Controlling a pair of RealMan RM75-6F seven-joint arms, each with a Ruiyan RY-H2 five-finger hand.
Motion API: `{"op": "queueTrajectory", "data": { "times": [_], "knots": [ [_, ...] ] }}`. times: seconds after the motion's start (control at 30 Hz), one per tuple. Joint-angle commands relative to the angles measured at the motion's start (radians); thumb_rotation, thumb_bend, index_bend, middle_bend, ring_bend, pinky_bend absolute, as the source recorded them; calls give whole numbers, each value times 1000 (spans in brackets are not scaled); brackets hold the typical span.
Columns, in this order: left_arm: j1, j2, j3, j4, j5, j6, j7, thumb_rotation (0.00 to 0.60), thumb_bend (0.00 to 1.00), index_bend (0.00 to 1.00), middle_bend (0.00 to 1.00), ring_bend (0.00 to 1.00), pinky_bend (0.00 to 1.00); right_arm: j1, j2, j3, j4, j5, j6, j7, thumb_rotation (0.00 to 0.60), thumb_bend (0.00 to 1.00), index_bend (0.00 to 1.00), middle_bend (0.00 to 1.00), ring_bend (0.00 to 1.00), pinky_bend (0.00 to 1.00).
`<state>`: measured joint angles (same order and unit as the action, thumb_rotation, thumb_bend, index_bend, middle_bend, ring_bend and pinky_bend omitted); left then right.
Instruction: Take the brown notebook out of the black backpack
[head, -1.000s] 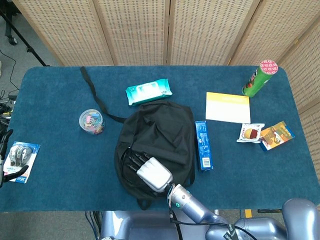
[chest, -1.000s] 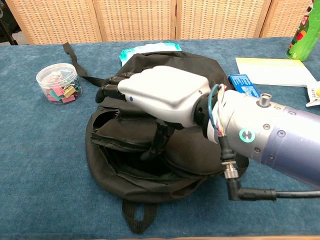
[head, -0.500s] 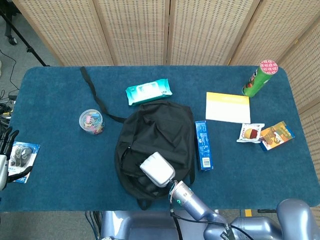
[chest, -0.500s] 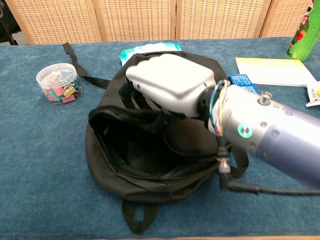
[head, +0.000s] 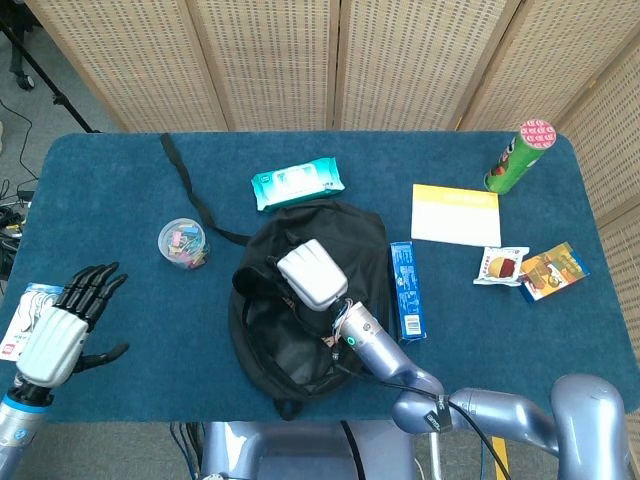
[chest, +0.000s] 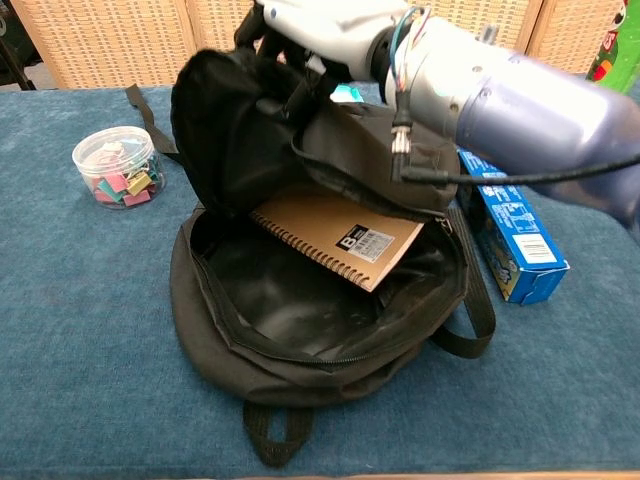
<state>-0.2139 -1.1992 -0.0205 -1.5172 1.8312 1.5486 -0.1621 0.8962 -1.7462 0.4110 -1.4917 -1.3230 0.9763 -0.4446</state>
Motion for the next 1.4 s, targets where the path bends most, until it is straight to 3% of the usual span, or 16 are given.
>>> {"op": "queueTrajectory", "data": {
  "times": [0.03,0.17,0.53,0.93,1.4],
  "knots": [
    [-72,-43,23,50,68,-44,-76,600,50,98,0,0,78,6,4,5,-2,26,11,-7,600,466,653,690,702,760],
    [-120,-87,36,82,107,-71,-104,600,55,182,0,12,104,14,5,4,-7,51,26,-33,600,465,653,690,702,760],
    [-257,-229,33,69,143,-188,-69,600,76,260,0,45,123,35,-13,4,-42,157,49,-60,600,453,653,690,702,759],
    [-370,-346,11,65,45,-367,-29,600,81,281,50,86,142,45,-20,2,-59,234,63,-36,600,455,653,690,702,759],
    [-486,-568,-50,207,-52,-494,73,600,95,302,58,86,142,73,7,15,-178,391,44,-63,600,464,657,690,702,760]
  ]
}}
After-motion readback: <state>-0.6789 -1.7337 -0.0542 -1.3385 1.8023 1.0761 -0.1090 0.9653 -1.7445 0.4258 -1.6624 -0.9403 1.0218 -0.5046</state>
